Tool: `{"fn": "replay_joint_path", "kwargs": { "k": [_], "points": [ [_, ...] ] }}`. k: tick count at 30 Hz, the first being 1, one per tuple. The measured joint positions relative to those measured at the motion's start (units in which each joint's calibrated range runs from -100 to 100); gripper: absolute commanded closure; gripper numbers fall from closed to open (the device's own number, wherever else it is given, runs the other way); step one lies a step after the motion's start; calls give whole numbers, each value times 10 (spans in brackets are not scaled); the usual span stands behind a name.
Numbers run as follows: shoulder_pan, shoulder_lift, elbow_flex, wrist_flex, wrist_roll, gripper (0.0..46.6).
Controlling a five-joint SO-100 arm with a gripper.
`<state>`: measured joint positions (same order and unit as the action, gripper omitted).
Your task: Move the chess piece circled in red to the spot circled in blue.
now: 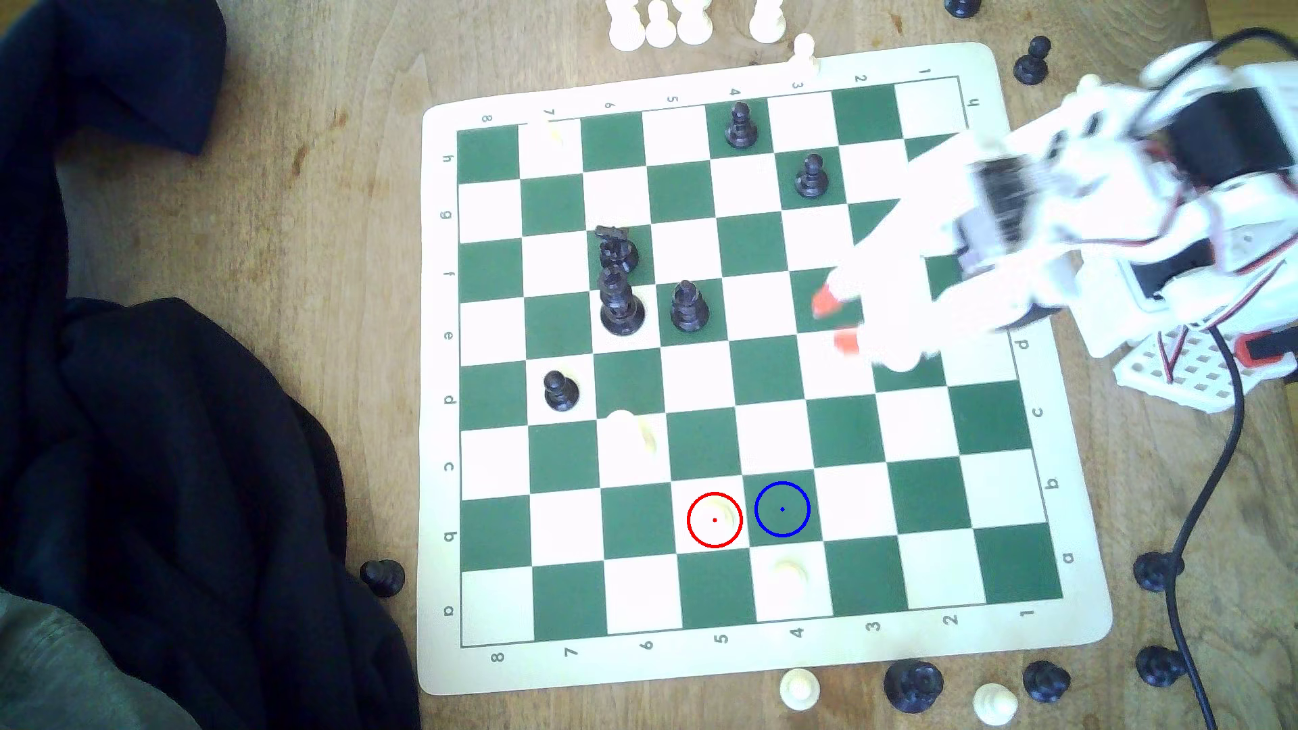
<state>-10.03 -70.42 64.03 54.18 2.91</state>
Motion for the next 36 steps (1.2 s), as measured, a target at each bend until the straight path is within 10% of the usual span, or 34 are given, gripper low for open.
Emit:
{"fn": "replay_joint_path", "kwargs": {
  "k": [36],
  "points": [
    [-77, 638, -329, -90, -51, 330]
  ]
}}
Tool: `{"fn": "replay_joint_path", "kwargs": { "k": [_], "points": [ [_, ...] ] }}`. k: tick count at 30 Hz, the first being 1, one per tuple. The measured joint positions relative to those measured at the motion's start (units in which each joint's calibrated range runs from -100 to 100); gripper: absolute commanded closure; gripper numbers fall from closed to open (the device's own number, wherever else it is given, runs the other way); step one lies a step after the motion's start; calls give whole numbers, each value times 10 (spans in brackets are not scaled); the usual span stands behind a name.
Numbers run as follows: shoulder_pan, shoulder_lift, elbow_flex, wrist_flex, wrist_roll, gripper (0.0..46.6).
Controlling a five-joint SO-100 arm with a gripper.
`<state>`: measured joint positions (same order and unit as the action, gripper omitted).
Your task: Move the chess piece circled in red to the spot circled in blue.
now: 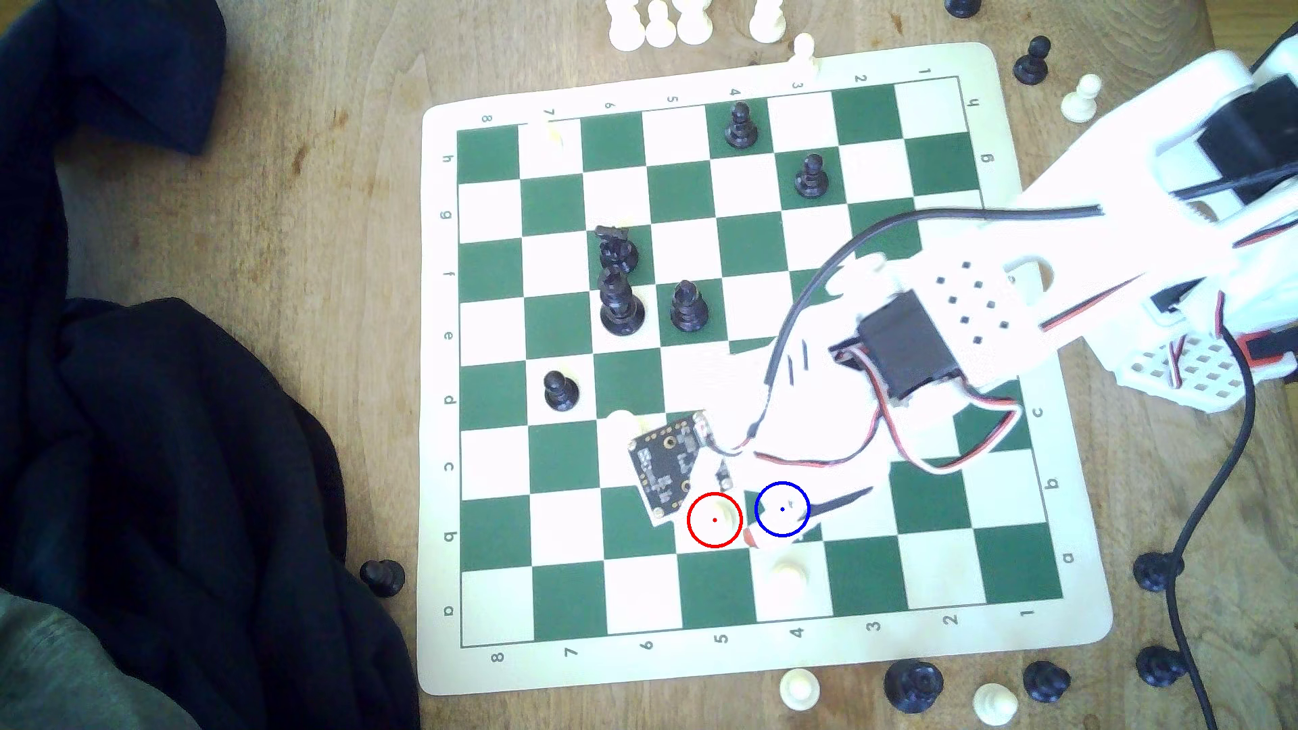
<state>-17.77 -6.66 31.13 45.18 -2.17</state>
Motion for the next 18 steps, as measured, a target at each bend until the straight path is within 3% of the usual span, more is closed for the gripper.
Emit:
{"fn": "replay_joint_path", "kwargs": {
  "k": [18],
  "points": [
    [10, 70, -20, -61, -3, 348]
  ]
}}
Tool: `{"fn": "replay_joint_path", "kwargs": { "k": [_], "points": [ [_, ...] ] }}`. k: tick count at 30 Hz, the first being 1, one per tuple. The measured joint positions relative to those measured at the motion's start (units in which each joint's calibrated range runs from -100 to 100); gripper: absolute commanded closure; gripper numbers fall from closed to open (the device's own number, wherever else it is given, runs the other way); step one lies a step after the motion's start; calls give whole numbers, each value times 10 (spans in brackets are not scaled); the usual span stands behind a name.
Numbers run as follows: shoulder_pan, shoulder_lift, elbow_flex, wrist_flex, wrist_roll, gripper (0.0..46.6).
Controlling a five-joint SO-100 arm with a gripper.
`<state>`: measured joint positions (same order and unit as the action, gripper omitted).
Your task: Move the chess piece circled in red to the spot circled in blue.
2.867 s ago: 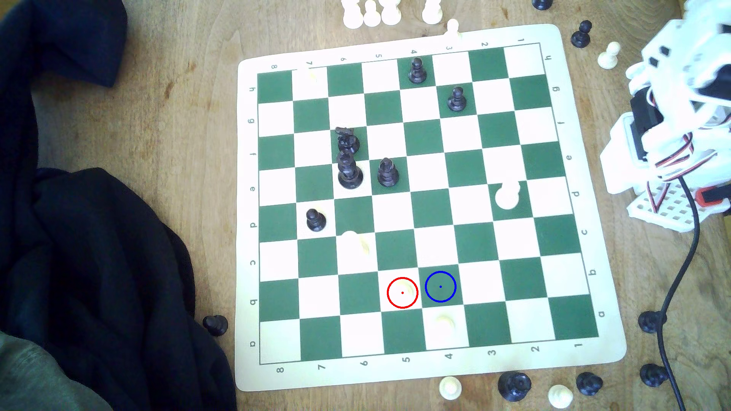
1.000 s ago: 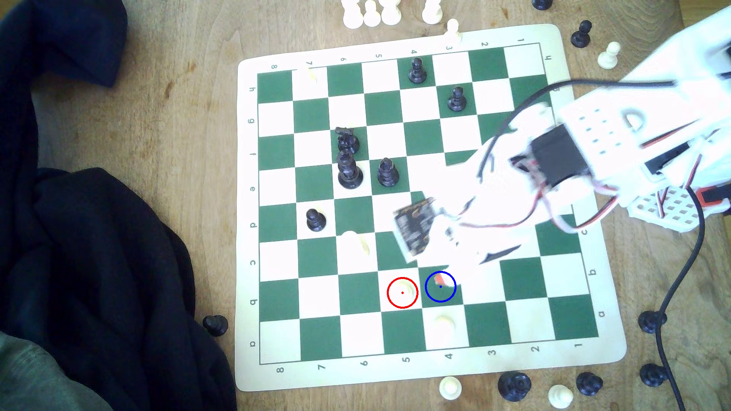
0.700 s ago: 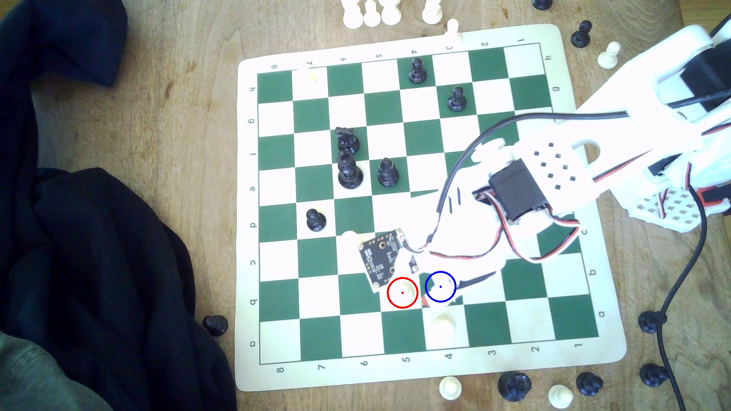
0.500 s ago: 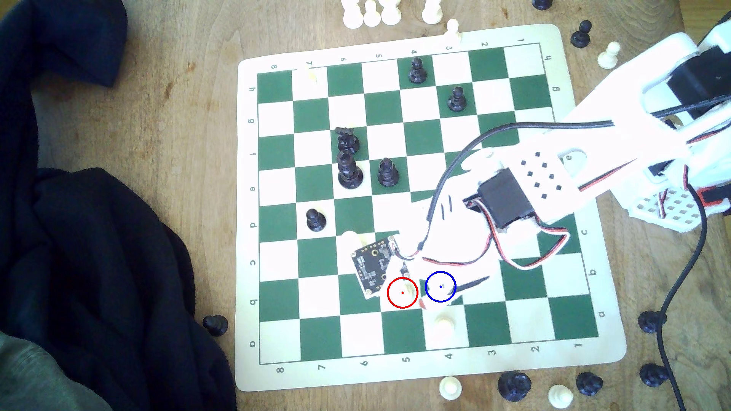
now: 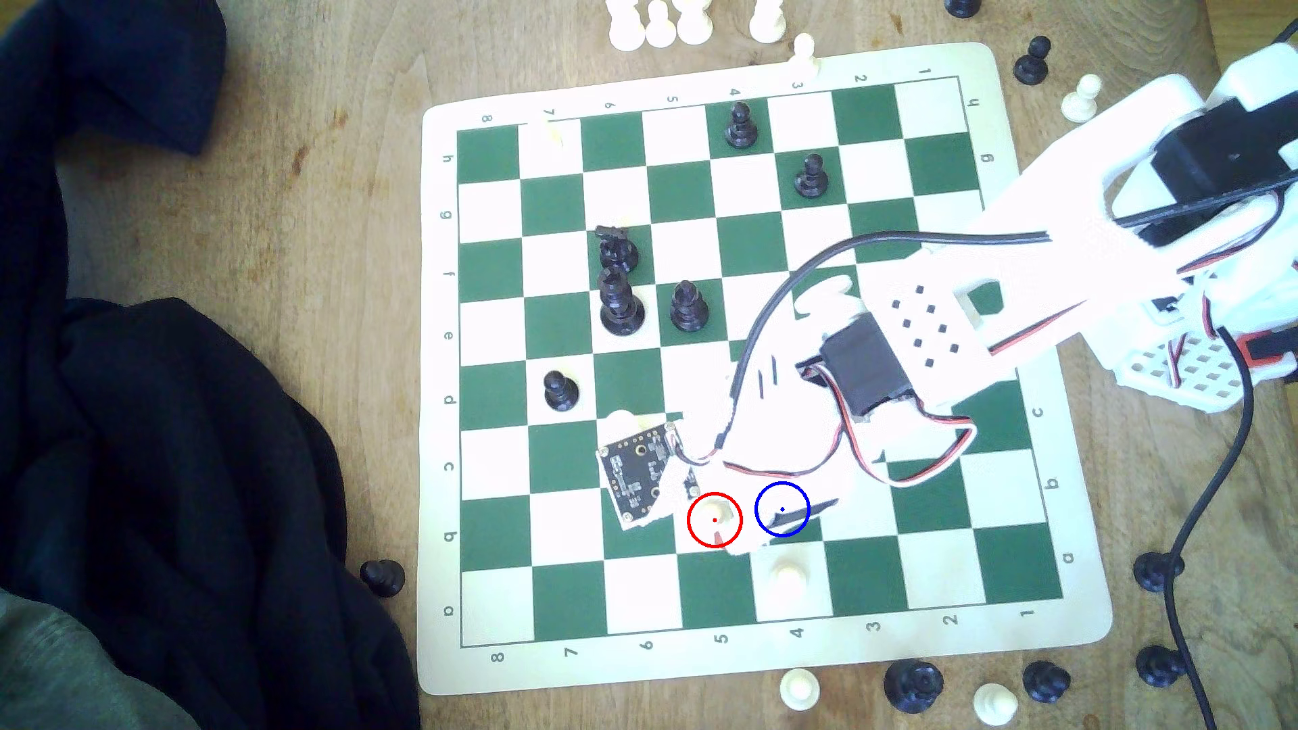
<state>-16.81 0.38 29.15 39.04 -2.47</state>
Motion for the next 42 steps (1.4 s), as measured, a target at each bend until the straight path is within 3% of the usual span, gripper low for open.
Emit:
{"fn": "replay_joint_path", "kwargs": {
  "k": [8, 12, 14, 25, 32, 42],
  "points": [
    [0, 9, 0, -9, 0, 362],
    [-4, 9, 0, -14, 0, 444],
    [-5, 9, 0, -14, 0, 463],
    [-10, 6, -14, -11, -5, 463],
    [-10, -66, -33, 16, -10, 463],
    [-22, -224, 110, 22, -10, 463]
  ]
}}
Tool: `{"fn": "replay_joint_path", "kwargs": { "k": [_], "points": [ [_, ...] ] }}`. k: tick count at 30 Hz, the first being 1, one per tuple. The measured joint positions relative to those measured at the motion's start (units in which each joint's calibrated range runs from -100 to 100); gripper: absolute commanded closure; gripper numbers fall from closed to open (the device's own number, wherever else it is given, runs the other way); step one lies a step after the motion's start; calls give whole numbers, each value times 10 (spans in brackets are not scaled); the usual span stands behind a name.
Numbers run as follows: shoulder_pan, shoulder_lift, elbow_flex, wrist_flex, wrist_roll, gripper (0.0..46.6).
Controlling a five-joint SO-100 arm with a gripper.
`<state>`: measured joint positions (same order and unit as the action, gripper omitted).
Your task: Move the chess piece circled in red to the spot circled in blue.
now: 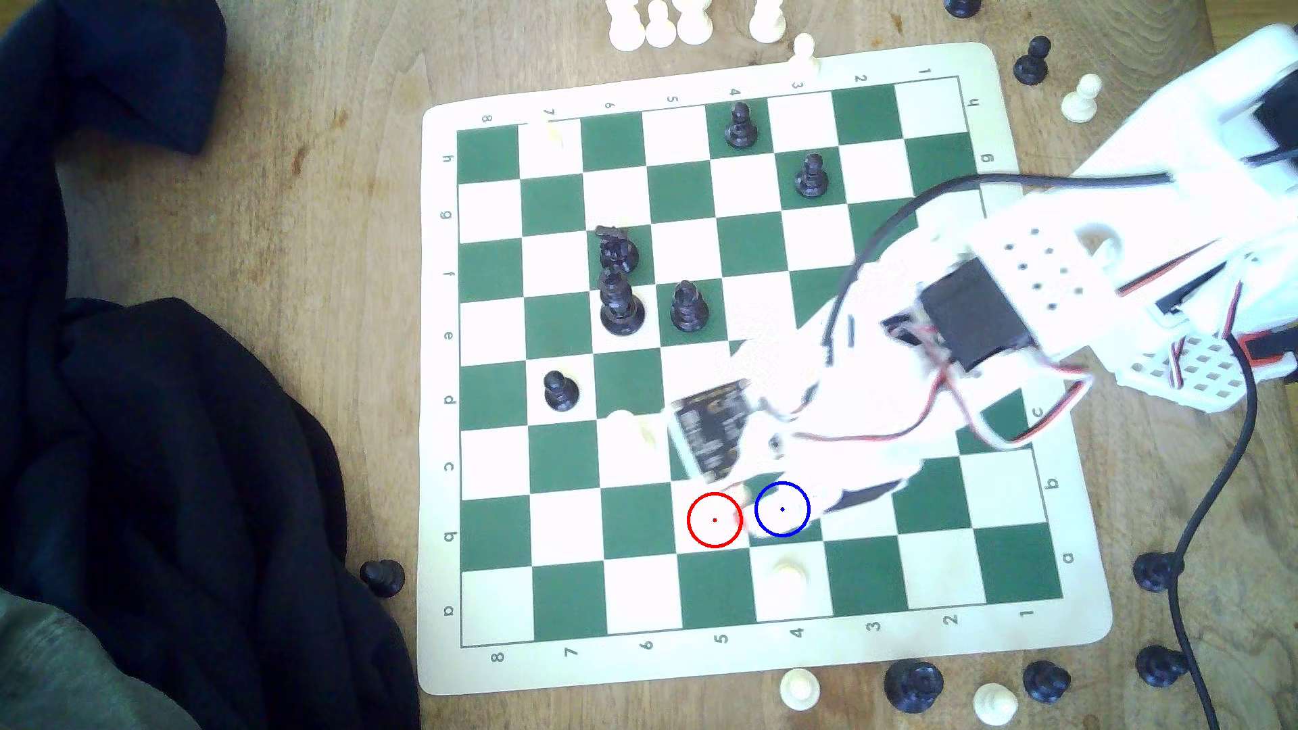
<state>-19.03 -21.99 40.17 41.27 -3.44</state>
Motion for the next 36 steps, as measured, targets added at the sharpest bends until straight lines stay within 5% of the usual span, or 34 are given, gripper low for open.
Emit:
{"fn": "replay_joint_path", "kwargs": {
  "k": [11, 36],
  "points": [
    [1, -71, 123, -28, 0, 463],
    [-11, 38, 140, -104, 0, 463]
  ]
}}
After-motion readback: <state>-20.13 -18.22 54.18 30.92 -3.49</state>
